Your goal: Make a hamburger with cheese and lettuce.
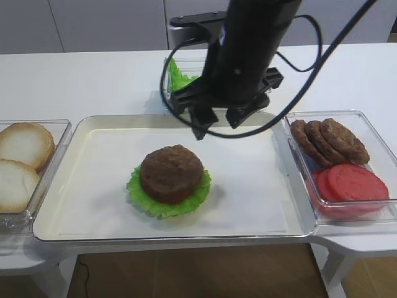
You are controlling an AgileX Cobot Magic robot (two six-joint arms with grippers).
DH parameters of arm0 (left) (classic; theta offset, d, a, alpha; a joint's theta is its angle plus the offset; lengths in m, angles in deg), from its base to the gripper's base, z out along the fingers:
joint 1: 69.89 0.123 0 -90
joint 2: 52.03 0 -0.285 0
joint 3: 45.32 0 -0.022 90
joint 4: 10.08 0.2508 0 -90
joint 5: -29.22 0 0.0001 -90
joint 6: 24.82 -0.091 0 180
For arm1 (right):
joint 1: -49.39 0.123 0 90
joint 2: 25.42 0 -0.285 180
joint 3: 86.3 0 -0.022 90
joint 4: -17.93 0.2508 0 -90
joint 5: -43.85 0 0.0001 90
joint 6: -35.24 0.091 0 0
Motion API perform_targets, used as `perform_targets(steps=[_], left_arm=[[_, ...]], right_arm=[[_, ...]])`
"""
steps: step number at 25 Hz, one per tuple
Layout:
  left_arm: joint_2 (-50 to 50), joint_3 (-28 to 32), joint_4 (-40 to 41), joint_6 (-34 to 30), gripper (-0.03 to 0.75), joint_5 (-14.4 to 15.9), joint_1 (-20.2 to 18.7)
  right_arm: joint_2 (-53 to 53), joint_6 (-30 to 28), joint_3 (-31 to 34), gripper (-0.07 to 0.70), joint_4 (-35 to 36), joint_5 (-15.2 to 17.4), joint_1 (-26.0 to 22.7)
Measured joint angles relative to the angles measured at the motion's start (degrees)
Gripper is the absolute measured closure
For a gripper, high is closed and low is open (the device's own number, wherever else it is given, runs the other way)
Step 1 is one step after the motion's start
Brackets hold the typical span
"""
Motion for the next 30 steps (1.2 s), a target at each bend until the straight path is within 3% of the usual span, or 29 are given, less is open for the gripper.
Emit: perform_targets(steps=[5,11,20,24,30], left_arm=[[0.00,0.00,0.00,0.00,0.314,0.00,0.00],[0.00,0.00,0.00,0.00,0.314,0.00,0.00],[0.00,0.00,0.00,0.00,0.314,0.00,0.00],[0.00,0.00,0.00,0.00,0.314,0.00,0.00],[0.00,0.00,0.00,0.00,0.314,0.00,0.00]], right_arm=[[1.99,-1.61,-0.09,0.145,2.96,1.86,-9.71],[5.46,-3.08,0.06,0.144,3.11,6.78,-19.95],[17.33,-4.71,11.73,0.145,3.11,7.13,-33.00],[24.53,-5.97,19.05,0.144,3.11,6.68,-36.10],[37.35,-6.20,27.68,0.144,2.45,6.94,-36.57]])
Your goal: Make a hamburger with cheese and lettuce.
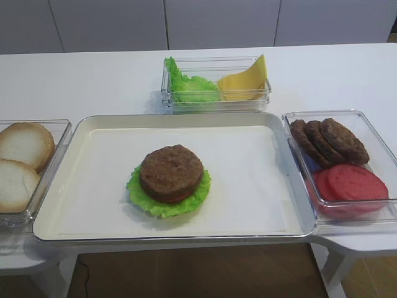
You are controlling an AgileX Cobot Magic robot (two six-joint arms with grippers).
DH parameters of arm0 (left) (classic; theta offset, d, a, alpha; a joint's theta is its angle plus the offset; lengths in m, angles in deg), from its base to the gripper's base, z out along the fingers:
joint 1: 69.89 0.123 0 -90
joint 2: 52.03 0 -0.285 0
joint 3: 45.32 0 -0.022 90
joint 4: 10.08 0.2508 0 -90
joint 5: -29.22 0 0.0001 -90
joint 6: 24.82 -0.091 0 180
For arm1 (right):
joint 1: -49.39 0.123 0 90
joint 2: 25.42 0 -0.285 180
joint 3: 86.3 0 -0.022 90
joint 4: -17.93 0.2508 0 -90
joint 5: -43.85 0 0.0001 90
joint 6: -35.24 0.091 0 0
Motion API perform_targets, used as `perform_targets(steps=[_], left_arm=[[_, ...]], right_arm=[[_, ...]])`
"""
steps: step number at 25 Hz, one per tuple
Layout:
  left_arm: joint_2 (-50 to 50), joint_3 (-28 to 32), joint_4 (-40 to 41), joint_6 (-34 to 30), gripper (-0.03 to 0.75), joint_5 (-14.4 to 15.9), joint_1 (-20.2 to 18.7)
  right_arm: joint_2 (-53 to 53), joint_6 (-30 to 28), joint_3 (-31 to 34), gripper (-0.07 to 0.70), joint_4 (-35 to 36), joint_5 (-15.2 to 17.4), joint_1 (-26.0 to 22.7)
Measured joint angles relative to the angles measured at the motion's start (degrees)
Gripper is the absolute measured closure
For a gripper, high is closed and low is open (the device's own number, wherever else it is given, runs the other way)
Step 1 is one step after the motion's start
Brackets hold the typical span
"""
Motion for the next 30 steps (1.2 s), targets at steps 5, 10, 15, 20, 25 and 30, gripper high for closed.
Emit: perform_targets(steps=[5,10,15,20,25,30], left_arm=[[0.00,0.00,0.00,0.00,0.314,0.00,0.00],[0.00,0.00,0.00,0.00,0.314,0.00,0.00],[0.00,0.00,0.00,0.00,0.314,0.00,0.00],[0.00,0.00,0.00,0.00,0.314,0.00,0.00],[0.00,0.00,0.00,0.00,0.314,0.00,0.00],[0.00,0.00,0.00,0.00,0.314,0.00,0.00]], right_arm=[[12.41,0.00,5.71,0.145,-0.23,0.78,0.00],[24.05,0.11,10.50,0.144,-2.34,1.50,0.00],[32.99,0.86,14.42,0.144,-3.42,2.21,0.12],[38.57,2.29,16.02,0.145,-3.84,3.74,0.12],[45.04,2.56,17.66,0.144,-3.37,4.47,0.12],[53.80,2.56,19.54,0.145,-1.38,5.51,0.12]])
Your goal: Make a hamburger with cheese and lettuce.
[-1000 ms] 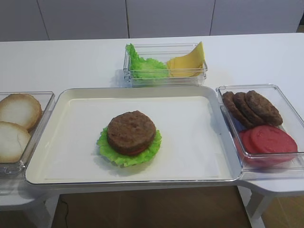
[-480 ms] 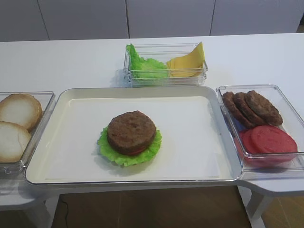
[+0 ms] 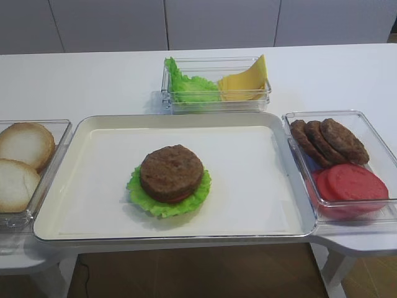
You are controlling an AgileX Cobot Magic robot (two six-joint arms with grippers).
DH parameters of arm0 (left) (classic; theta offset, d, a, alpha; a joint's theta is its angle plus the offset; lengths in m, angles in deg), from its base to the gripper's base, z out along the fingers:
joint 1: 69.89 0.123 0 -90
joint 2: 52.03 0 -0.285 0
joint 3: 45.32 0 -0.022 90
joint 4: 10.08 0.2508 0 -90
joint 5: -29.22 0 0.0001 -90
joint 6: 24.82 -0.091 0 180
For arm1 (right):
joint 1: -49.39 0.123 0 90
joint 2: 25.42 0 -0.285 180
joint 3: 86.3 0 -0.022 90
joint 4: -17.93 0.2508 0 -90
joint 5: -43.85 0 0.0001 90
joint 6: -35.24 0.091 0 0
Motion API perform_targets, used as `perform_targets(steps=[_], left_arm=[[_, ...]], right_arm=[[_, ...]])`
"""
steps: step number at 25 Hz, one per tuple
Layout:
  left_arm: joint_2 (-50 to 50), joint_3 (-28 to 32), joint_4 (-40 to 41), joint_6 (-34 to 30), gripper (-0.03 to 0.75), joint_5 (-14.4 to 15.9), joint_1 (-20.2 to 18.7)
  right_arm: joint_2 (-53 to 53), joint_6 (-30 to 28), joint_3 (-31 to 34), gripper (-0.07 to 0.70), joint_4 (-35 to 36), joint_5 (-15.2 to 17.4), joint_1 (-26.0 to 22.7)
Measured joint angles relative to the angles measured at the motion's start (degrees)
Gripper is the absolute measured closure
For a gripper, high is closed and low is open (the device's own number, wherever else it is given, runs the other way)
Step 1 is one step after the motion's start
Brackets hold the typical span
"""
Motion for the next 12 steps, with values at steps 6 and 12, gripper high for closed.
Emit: perform_targets(steps=[6,12], left_arm=[[0.00,0.00,0.00,0.00,0.314,0.00,0.00],[0.00,0.00,0.00,0.00,0.314,0.00,0.00]], right_arm=[[8.28,0.00,0.05,0.145,0.57,2.90,0.00],[10.47,-0.43,0.05,0.145,0.71,3.89,0.00]])
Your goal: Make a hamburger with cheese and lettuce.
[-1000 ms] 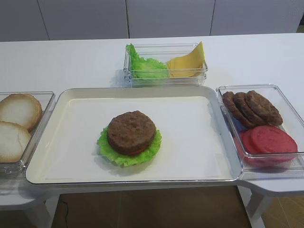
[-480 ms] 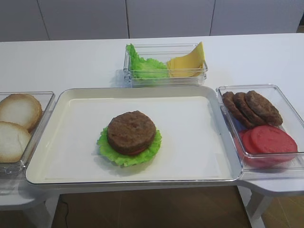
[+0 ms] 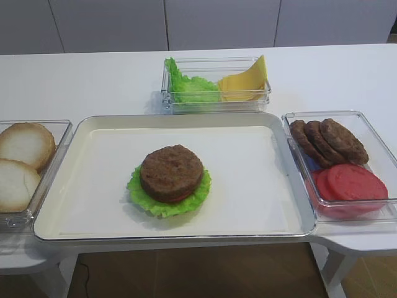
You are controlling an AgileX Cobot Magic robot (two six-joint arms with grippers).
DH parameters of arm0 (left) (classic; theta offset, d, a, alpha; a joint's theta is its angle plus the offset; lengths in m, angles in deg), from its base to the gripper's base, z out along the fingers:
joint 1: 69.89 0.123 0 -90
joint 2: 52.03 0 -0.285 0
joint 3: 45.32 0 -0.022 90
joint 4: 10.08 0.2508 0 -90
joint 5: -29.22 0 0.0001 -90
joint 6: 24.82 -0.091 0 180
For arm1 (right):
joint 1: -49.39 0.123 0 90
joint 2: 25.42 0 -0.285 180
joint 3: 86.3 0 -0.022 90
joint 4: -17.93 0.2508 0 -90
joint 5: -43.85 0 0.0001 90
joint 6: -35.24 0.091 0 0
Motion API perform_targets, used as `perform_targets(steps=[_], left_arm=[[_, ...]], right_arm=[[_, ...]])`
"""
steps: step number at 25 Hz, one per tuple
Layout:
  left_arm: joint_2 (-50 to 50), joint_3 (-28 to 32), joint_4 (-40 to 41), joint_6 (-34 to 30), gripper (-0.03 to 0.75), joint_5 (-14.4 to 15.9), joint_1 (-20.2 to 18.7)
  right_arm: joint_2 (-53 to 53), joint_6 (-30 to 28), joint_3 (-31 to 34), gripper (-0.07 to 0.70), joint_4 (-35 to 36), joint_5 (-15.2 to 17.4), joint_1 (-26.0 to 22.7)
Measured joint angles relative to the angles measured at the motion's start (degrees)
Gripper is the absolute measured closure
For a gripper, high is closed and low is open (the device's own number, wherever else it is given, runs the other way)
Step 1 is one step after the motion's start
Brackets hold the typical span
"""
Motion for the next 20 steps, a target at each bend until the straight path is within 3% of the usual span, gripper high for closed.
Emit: perform_targets(steps=[7,14,20], left_arm=[[0.00,0.00,0.00,0.00,0.314,0.00,0.00],[0.00,0.00,0.00,0.00,0.314,0.00,0.00],[0.00,0.00,0.00,0.00,0.314,0.00,0.00]], right_arm=[[0.08,-1.02,0.00,0.145,-1.59,-0.25,0.00],[0.08,-1.04,0.00,0.145,-3.13,-3.47,0.00],[0.08,-1.04,4.38,0.145,-2.27,-4.84,0.00]])
